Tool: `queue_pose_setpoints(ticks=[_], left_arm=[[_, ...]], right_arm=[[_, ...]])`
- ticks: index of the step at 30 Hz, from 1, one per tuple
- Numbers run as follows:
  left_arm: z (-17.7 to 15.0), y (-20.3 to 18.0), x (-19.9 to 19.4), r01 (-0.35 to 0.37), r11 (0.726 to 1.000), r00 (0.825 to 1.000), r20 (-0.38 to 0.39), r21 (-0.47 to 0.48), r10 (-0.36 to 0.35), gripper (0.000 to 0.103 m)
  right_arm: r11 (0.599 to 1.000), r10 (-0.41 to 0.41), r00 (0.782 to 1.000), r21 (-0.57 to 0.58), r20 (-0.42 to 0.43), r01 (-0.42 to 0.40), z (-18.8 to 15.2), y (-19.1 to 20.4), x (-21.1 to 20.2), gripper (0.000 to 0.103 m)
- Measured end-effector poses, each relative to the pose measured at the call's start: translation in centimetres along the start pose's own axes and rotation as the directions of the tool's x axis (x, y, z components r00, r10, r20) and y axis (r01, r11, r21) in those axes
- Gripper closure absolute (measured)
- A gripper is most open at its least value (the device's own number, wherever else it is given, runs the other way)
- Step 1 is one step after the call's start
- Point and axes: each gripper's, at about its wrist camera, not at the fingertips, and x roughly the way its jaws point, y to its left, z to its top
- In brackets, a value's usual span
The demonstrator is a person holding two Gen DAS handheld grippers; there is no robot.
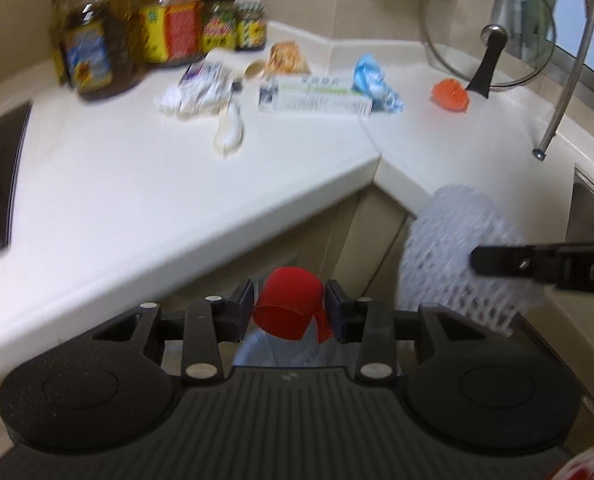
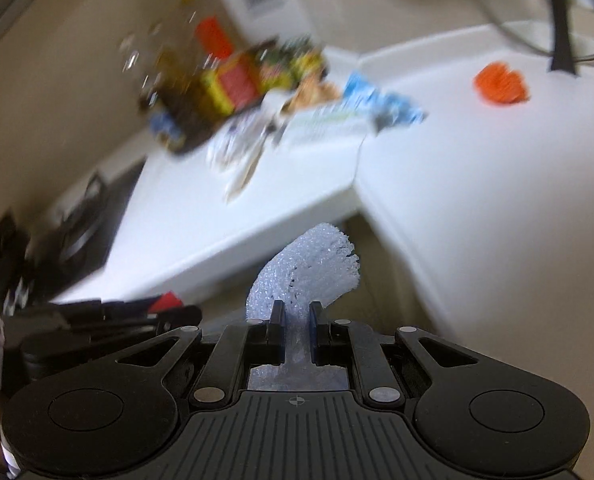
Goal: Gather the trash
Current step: 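Carry red cup and foam net down over the trash bin with both tools, then open left tool to drop red cup while right tool releases foam net into bin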
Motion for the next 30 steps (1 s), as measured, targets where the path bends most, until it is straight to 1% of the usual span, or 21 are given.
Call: queue_pose_setpoints(ticks=[4,7,12,14,19,24,30], left_arm=[[-2.9,-0.3,0.4,-0.048,0.998,0.998,-0.045,-0.051,0.046,0.067],[-4.8,-0.3,0.8,-0.079,0.993,0.995,-0.063,-0.087,0.073,0.067],[-7.3,-0.1,2.4,-0.112,0.985,0.990,-0.101,-0.135,0.099,0.067],[-8.2,-0.1,3.2,-0.124,0.982,0.987,-0.116,-0.139,0.108,0.067],[-10.1,0.0,6.1,-0.126,0.980,0.982,-0.158,-0.151,0.102,0.067],[-11.8,0.2,9.7,-0.132,0.980,0.975,-0.198,-0.148,0.101,0.067],[-13.0,0.4,13.4,-0.106,0.983,0.974,-0.214,-0.147,0.073,0.067]], right_arm=[[0.997,0.014,0.996,-0.075,-0.088,-0.020,-2.5,0.1,1.7,0.091],[0.993,0.013,0.990,-0.116,-0.144,-0.030,-4.2,0.0,3.2,0.091],[0.983,-0.012,0.978,-0.184,-0.206,-0.026,-6.6,-0.4,6.0,0.091],[0.980,-0.030,0.974,-0.198,-0.225,-0.016,-7.4,-0.8,7.4,0.091],[0.976,-0.079,0.962,-0.216,-0.262,0.022,-9.2,-2.3,10.6,0.091],[0.971,-0.115,0.953,-0.234,-0.279,0.049,-10.6,-3.6,13.8,0.091],[0.979,-0.140,0.947,-0.184,-0.290,0.088,-11.2,-5.4,16.7,0.091]])
